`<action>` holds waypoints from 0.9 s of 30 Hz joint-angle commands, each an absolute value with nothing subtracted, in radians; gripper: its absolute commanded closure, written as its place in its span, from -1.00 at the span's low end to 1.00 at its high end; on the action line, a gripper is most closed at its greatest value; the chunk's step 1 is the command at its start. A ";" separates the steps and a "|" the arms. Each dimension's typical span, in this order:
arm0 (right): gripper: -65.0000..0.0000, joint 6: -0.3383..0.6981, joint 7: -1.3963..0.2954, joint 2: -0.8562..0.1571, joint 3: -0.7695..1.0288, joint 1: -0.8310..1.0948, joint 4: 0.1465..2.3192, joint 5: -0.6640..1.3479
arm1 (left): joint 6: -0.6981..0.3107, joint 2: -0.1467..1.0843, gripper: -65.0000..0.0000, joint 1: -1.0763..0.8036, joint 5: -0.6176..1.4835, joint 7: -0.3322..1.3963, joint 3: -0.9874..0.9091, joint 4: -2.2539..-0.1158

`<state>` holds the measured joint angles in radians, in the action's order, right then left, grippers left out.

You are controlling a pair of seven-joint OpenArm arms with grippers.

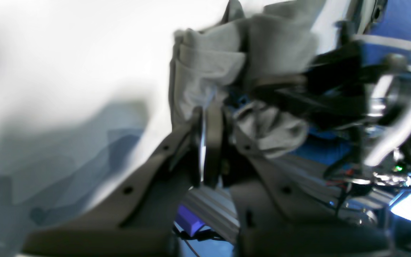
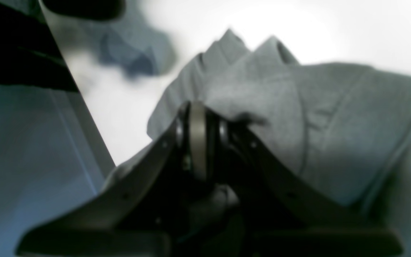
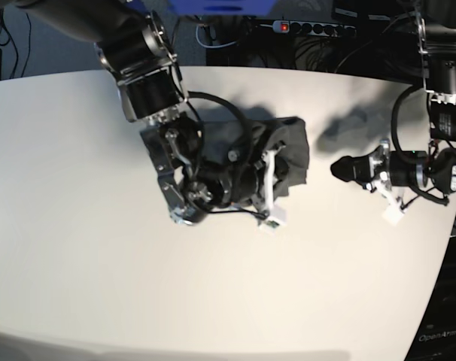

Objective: Fold the T-shirt properly

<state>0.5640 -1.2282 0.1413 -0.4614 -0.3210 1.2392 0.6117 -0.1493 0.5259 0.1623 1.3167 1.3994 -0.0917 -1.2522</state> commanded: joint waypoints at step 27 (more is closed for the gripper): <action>0.98 0.228 -1.288 0.157 -0.650 -0.430 1.276 0.691 | -0.150 0.545 0.94 0.159 1.339 1.396 -0.099 -1.268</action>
